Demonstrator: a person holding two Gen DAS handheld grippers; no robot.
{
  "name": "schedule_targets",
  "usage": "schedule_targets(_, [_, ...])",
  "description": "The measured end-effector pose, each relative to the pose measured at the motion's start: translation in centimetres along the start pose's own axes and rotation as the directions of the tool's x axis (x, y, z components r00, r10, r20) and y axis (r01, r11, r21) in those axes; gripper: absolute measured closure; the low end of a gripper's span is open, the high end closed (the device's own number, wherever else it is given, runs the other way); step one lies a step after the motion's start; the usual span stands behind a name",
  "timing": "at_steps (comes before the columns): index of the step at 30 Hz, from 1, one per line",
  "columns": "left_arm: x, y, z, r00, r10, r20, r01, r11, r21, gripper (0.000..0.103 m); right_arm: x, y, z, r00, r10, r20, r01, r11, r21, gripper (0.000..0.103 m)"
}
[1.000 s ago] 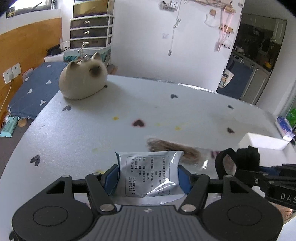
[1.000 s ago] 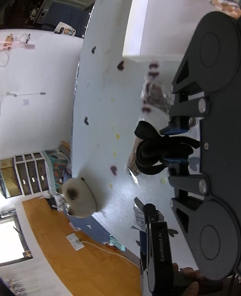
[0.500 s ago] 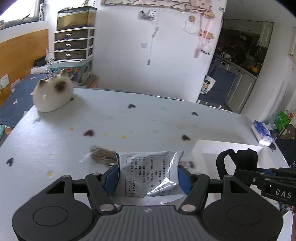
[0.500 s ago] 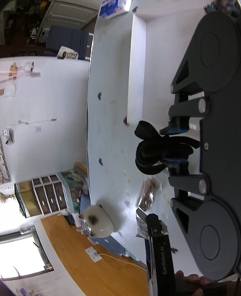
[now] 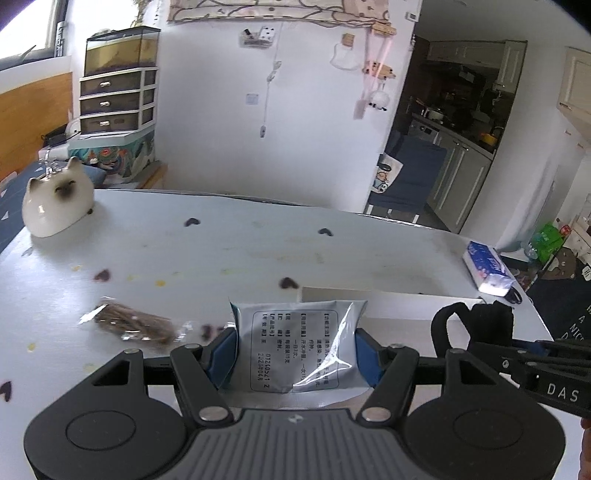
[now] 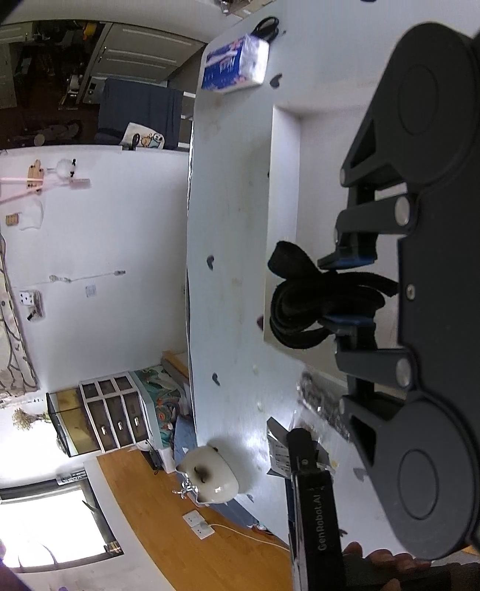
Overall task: Organize soft objects
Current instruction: 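Carry the sachet and black hair tie over the white tray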
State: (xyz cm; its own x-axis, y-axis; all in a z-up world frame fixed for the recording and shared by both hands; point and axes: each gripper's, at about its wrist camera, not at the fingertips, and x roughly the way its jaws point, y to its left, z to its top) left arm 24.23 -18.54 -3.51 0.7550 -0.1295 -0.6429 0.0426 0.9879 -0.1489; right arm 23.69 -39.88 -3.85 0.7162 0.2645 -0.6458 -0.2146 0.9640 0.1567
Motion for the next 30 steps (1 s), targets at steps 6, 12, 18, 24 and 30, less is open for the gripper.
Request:
schedule_targets(6, [0.7,-3.3,-0.4,1.000,-0.005,-0.011,0.006,1.000,0.011,0.036,-0.8,-3.5,-0.5,1.000,-0.011,0.000,0.011,1.000,0.017,0.077])
schedule_targets(12, [1.8,-6.3,-0.6,0.999,-0.032,-0.028,0.033,0.999,0.017,0.036,-1.6,-6.7,-0.8,0.999,-0.035,0.001,0.034,0.999,0.035,0.077])
schedule_targets(18, [3.3,-9.3,-0.4,0.996,-0.078,-0.050,0.080,0.996,0.039,0.036,-2.0,-9.4,-1.0,0.998,-0.066,-0.007,0.066,0.996,0.062,0.077])
schedule_targets(24, [5.4,-11.8,-0.3,0.986,-0.130,-0.100,0.135,0.990,0.036,0.036,-1.8,-11.8,-1.3,0.995,-0.093,-0.029,0.095,0.991,0.092,0.077])
schedule_targets(30, [7.9,-13.1,-0.4,0.970,-0.173,-0.169,0.175,0.985,-0.008,0.036,-1.0,-13.4,-1.5,0.993,-0.100,-0.060,0.107,0.987,0.121,0.077])
